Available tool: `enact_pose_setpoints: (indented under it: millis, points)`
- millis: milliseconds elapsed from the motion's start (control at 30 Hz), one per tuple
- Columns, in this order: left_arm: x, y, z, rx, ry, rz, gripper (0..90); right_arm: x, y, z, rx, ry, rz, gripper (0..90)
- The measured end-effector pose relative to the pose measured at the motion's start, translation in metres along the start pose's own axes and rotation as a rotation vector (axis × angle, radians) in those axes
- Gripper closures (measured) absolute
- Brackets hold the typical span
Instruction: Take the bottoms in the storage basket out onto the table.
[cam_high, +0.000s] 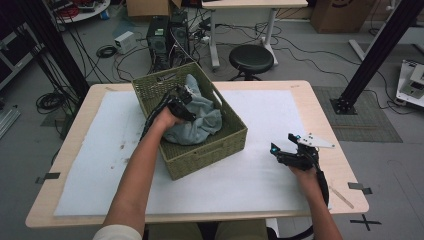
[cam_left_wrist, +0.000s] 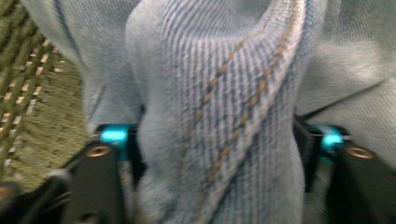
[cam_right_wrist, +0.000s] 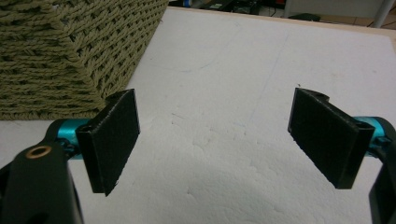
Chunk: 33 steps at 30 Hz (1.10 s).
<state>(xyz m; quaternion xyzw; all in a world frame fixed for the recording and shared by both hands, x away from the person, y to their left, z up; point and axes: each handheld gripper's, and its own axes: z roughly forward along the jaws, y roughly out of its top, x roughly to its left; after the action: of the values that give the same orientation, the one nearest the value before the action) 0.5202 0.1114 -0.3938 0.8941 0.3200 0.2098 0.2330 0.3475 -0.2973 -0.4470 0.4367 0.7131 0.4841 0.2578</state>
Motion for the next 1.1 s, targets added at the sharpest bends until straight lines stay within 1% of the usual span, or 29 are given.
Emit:
enact_pose_setpoints:
  millis: [33, 67, 100, 167, 200, 233, 300, 333, 367, 400, 433, 467, 500, 533, 567, 600, 633, 733, 767, 833, 900, 933, 967, 1033, 1067, 1100]
  points:
    - [0.001, 0.000, -0.002, -0.008, -0.001, -0.018, 52.8, 0.000, 0.000, 0.000, -0.001, -0.001, 0.001, 17.0]
    - [0.001, 0.000, -0.002, -0.008, -0.001, -0.018, 57.6, -0.001, 0.000, 0.000, -0.004, -0.002, -0.003, 17.0]
    - [0.002, 0.001, -0.004, -0.020, -0.004, -0.045, 61.7, -0.001, 0.000, 0.000, -0.001, -0.001, 0.005, 16.9]
    - [0.004, 0.001, -0.006, -0.042, -0.011, -0.087, 66.2, -0.001, 0.000, 0.000, -0.002, 0.000, 0.008, 16.9]
    - [0.004, 0.001, -0.006, -0.042, -0.011, -0.087, 67.5, -0.002, 0.000, 0.000, -0.002, 0.000, 0.012, 17.0]
    - [0.007, 0.000, -0.010, -0.073, -0.022, -0.128, 68.4, -0.002, 0.000, 0.000, -0.002, -0.001, 0.011, 16.9]
    - [0.010, -0.001, -0.013, -0.095, -0.036, -0.166, 69.5, -0.002, 0.000, 0.000, -0.003, 0.000, 0.012, 17.0]
    - [0.011, -0.001, -0.014, -0.108, -0.042, -0.176, 69.7, -0.001, 0.000, -0.001, 0.000, 0.001, 0.016, 17.0]
    - [0.011, -0.001, -0.014, -0.108, -0.042, -0.176, 69.9, -0.001, 0.000, -0.001, 0.000, 0.001, 0.016, 17.0]
    - [0.011, -0.001, -0.016, -0.126, -0.048, -0.185, 70.2, -0.002, 0.000, -0.001, -0.003, 0.000, 0.014, 16.9]
    - [0.012, -0.001, -0.020, -0.160, -0.062, -0.205, 70.6, -0.002, 0.000, -0.001, -0.003, 0.000, 0.014, 17.0]
    - [0.012, -0.001, -0.020, -0.160, -0.062, -0.205, 70.9, -0.002, 0.000, -0.001, -0.003, 0.000, 0.014, 17.0]
    - [0.014, -0.002, -0.024, -0.196, -0.078, -0.242, 71.1, -0.002, 0.000, -0.001, -0.004, 0.000, 0.013, 17.0]
    - [0.014, -0.002, -0.024, -0.196, -0.078, -0.242, 71.4, -0.002, 0.000, -0.001, -0.004, 0.000, 0.013, 17.0]
    - [0.015, -0.002, -0.027, -0.213, -0.079, -0.256, 71.6, -0.002, 0.000, -0.001, -0.003, 0.000, 0.014, 17.0]
    - [0.017, -0.003, -0.032, -0.255, -0.092, -0.281, 71.7, -0.002, 0.000, -0.001, -0.003, -0.001, 0.015, 17.0]
    - [0.017, -0.003, -0.032, -0.255, -0.092, -0.281, 71.8, -0.002, 0.000, -0.001, -0.003, -0.002, 0.016, 17.0]
    - [0.019, -0.004, -0.039, -0.297, -0.104, -0.294, 71.7, -0.002, 0.000, -0.001, -0.003, -0.001, 0.018, 17.0]
    - [0.019, -0.005, -0.041, -0.315, -0.101, -0.293, 71.7, -0.002, 0.000, -0.001, -0.003, -0.002, 0.018, 16.9]
    - [0.020, -0.006, -0.046, -0.349, -0.102, -0.302, 71.8, -0.002, 0.000, -0.001, -0.003, -0.004, 0.017, 16.9]
    - [0.021, -0.007, -0.051, -0.384, -0.110, -0.312, 71.8, -0.002, 0.000, -0.001, -0.003, -0.004, 0.017, 17.0]
    - [0.023, -0.009, -0.055, -0.419, -0.113, -0.325, 71.8, -0.002, 0.000, -0.001, -0.004, -0.004, 0.016, 16.9]
    - [0.023, -0.009, -0.055, -0.419, -0.113, -0.325, 71.8, -0.002, 0.000, -0.001, -0.004, -0.004, 0.016, 16.9]
    - [0.024, -0.011, -0.061, -0.453, -0.117, -0.330, 71.8, -0.002, 0.000, -0.001, -0.003, -0.004, 0.018, 17.0]
    - [0.024, -0.011, -0.061, -0.453, -0.117, -0.330, 71.7, -0.002, 0.000, -0.001, -0.003, -0.004, 0.018, 17.0]
    - [0.024, -0.012, -0.063, -0.468, -0.117, -0.328, 71.8, -0.002, 0.000, -0.001, -0.003, -0.004, 0.017, 17.0]
